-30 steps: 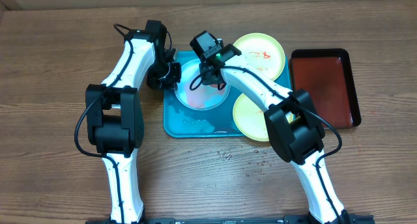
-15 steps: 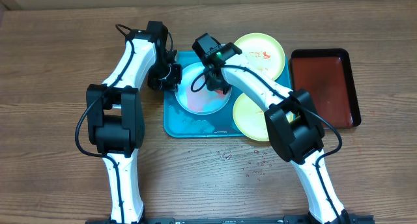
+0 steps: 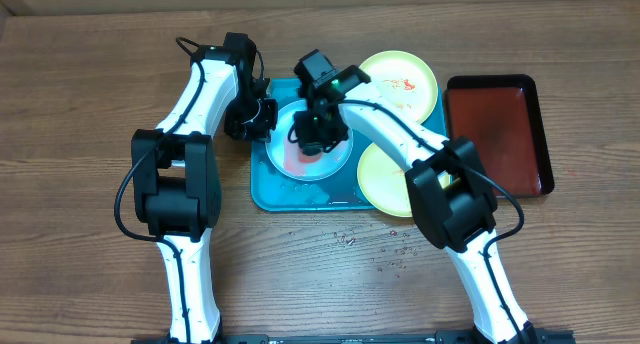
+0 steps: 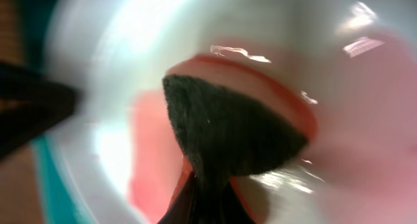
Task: Clean dirty plates on tray and stack at the side
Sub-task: 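Scrub the white plate with the sponge while the left gripper holds it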
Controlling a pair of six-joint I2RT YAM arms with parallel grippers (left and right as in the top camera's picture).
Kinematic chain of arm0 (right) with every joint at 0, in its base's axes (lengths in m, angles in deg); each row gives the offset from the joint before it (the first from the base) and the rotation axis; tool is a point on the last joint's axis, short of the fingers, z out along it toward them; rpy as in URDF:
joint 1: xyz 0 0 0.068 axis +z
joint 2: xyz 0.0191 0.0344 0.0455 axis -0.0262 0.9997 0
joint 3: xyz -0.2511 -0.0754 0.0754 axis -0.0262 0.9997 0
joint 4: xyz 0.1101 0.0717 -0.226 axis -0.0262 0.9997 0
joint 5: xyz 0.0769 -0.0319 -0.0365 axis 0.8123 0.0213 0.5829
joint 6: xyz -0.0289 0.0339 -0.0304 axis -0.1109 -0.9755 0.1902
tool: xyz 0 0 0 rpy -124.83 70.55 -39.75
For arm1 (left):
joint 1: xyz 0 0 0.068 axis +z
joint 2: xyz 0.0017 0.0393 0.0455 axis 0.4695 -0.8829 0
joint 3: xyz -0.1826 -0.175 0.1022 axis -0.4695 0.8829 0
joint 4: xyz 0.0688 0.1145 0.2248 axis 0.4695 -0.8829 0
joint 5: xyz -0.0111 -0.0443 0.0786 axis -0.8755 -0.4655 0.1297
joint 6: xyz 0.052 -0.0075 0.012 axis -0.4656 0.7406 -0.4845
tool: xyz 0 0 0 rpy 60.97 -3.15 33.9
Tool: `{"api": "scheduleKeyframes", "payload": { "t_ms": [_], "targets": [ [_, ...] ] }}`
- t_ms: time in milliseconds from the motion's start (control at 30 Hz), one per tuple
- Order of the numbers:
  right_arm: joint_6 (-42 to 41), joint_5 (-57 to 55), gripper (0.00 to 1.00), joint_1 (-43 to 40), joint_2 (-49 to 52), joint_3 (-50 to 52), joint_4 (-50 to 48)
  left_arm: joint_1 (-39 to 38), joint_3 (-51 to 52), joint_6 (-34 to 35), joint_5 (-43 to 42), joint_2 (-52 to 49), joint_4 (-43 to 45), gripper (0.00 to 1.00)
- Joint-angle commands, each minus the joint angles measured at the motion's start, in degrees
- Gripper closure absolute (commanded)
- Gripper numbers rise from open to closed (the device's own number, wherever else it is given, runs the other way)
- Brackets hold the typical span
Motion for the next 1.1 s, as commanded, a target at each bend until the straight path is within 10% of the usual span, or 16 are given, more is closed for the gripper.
{"api": "scheduleKeyframes", "payload": {
  "t_ms": [0,467,1067],
  "targets": [
    [-0.90,3.58,0.96,0.72,0.39,-0.35,-3.93,-0.42,0.35,-1.27,-2.21,-0.44,0.11,0.96],
    [-1.75,1.99,0.96,0.66,0.39,-0.35,-1.49,-0.44,0.35,-1.29,-2.14,-0.44,0.37,0.96],
    [0.11,-35.15,0.96,-2.73,0.39,-0.35,4.72,-0.44,0.35,-1.29,-1.68,-0.44,0.48,0.96]
  ]
}}
